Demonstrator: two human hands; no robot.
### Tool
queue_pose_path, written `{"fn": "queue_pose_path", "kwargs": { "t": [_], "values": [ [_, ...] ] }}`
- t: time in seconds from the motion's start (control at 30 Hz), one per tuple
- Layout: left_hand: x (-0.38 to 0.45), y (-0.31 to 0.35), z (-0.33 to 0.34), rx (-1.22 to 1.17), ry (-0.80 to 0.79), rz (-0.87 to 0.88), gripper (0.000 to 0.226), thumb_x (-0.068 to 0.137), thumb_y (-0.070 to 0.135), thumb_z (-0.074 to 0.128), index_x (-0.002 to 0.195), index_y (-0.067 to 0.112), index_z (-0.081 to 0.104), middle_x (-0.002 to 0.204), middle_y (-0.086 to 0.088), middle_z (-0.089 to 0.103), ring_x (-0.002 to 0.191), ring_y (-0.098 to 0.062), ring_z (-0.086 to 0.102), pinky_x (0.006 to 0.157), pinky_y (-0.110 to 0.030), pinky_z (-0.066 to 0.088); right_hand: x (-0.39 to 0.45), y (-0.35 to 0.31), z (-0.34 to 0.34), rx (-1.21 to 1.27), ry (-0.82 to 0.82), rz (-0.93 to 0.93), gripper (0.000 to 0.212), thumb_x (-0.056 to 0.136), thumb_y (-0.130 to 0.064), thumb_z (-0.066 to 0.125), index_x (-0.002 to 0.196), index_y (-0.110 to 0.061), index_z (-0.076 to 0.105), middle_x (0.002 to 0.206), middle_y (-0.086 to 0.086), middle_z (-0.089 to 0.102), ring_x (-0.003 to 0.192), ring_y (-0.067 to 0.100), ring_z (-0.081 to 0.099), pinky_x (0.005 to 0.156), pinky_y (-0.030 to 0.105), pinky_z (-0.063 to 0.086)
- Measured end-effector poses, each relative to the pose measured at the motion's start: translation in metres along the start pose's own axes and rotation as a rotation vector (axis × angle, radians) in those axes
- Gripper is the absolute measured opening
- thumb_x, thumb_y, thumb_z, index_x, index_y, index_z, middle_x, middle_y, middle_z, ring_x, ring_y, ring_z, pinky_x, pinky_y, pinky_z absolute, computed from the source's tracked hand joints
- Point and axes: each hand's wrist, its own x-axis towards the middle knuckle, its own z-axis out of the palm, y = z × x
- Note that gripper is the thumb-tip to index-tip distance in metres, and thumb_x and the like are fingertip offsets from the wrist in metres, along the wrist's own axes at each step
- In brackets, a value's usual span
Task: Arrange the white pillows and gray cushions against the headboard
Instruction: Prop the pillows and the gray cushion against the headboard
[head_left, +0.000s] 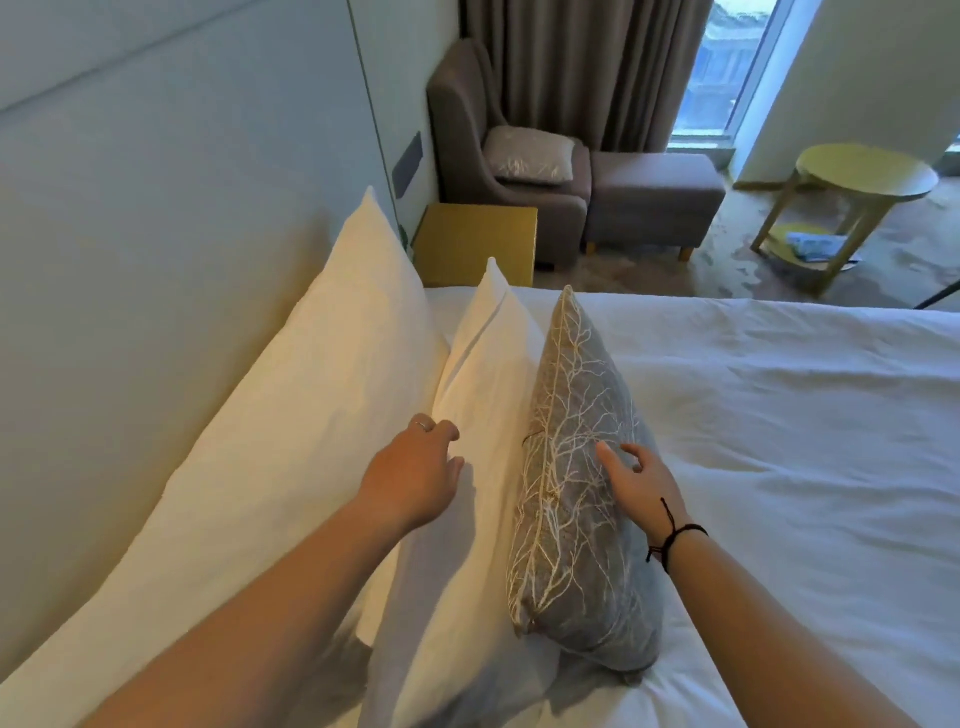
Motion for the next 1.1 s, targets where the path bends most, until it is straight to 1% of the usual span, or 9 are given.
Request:
{"fn": "queue_pose_path", "kwargs": {
  "t": [0.13, 0.23, 0.37, 0.57, 0.67, 0.73, 0.8, 0.9, 1.1],
  "values": [
    [0.085, 0.012, 0.006, 0.057, -0.035, -0.005, 0.043, 0.095, 0.047, 0.047, 0.135, 0.035, 0.042, 0.146, -0.005, 0.034, 0.116, -0.029, 0.053, 0.091, -0.047, 0.052, 0.029, 0.011, 0.005, 0.087, -0.083, 0.049, 0.100, 0.064, -0.087, 0.051, 0.148, -0.037, 0.026, 0.155, 0.001, 0.032, 0.134, 0.027, 0.040, 0.103, 0.046, 0.038],
    [0.145, 0.019, 0.011, 0.161, -0.060, -0.012, 0.052, 0.093, 0.056, 0.044, 0.140, 0.037, 0.033, 0.150, -0.010, 0.027, 0.124, -0.034, 0.044, 0.093, -0.052, 0.049, 0.043, 0.020, 0.020, 0.054, -0.078, 0.053, 0.108, 0.058, -0.096, 0.046, 0.149, -0.045, 0.016, 0.160, 0.001, 0.020, 0.145, 0.026, 0.021, 0.114, 0.052, 0.026],
    [0.220, 0.020, 0.017, 0.311, -0.090, -0.016, 0.058, 0.091, 0.060, 0.046, 0.143, 0.043, 0.025, 0.153, -0.012, 0.023, 0.131, -0.037, 0.038, 0.095, -0.053, 0.046, 0.050, 0.023, 0.046, 0.062, -0.054, 0.065, 0.106, 0.058, -0.097, 0.044, 0.147, -0.053, 0.008, 0.163, 0.000, 0.005, 0.149, 0.023, 0.003, 0.115, 0.060, 0.015],
    [0.316, 0.030, 0.014, 0.327, -0.178, -0.074, 0.065, 0.095, 0.048, 0.042, 0.149, 0.043, 0.007, 0.143, -0.018, 0.039, 0.121, -0.040, 0.050, 0.097, -0.057, 0.043, 0.058, 0.034, 0.053, 0.074, -0.029, 0.060, 0.089, 0.054, -0.099, 0.043, 0.128, -0.077, -0.001, 0.162, -0.013, -0.001, 0.148, 0.018, 0.003, 0.111, 0.067, 0.016],
    [0.352, 0.040, 0.003, 0.241, -0.126, -0.061, 0.057, 0.094, 0.027, 0.041, 0.146, 0.029, 0.018, 0.133, -0.019, 0.049, 0.113, -0.037, 0.055, 0.098, -0.053, 0.045, 0.055, 0.034, 0.064, 0.070, 0.011, 0.074, 0.088, 0.053, -0.100, 0.042, 0.126, -0.080, -0.004, 0.160, -0.019, -0.005, 0.148, 0.015, 0.001, 0.110, 0.069, 0.013],
    [0.373, 0.044, -0.004, 0.222, -0.128, -0.131, 0.053, 0.097, 0.016, 0.037, 0.148, 0.015, 0.022, 0.139, -0.020, 0.048, 0.125, -0.034, 0.049, 0.108, -0.046, 0.036, 0.054, 0.034, 0.071, 0.051, 0.025, 0.085, 0.092, 0.053, -0.101, 0.038, 0.129, -0.077, -0.006, 0.159, -0.021, -0.009, 0.148, 0.015, -0.001, 0.109, 0.071, 0.008],
    [0.386, 0.043, -0.009, 0.173, -0.048, -0.184, 0.046, 0.099, 0.011, 0.039, 0.144, 0.003, 0.034, 0.139, -0.021, 0.049, 0.127, -0.036, 0.048, 0.105, -0.042, 0.038, 0.056, 0.034, 0.075, 0.046, 0.028, 0.092, 0.092, 0.052, -0.102, 0.036, 0.129, -0.076, -0.008, 0.159, -0.021, -0.011, 0.148, 0.015, -0.002, 0.109, 0.072, 0.005],
    [0.398, 0.024, -0.015, 0.024, 0.094, -0.225, 0.036, 0.094, 0.005, 0.044, 0.127, -0.003, 0.056, 0.126, -0.024, 0.059, 0.116, -0.040, 0.056, 0.093, -0.043, 0.046, 0.060, 0.035, 0.078, 0.064, 0.034, 0.094, 0.091, 0.052, -0.101, 0.036, 0.129, -0.077, -0.006, 0.159, -0.022, -0.010, 0.148, 0.014, -0.001, 0.109, 0.071, 0.002],
    [0.409, -0.020, -0.041, 0.127, 0.159, -0.275, 0.038, 0.094, 0.003, 0.045, 0.131, -0.003, 0.054, 0.134, -0.024, 0.054, 0.123, -0.040, 0.051, 0.103, -0.042, 0.043, 0.067, 0.034, 0.087, 0.083, 0.049, 0.072, 0.091, 0.054, -0.100, 0.038, 0.132, -0.075, -0.002, 0.159, -0.022, -0.007, 0.148, 0.014, 0.000, 0.109, 0.071, 0.003]
  ]
}}
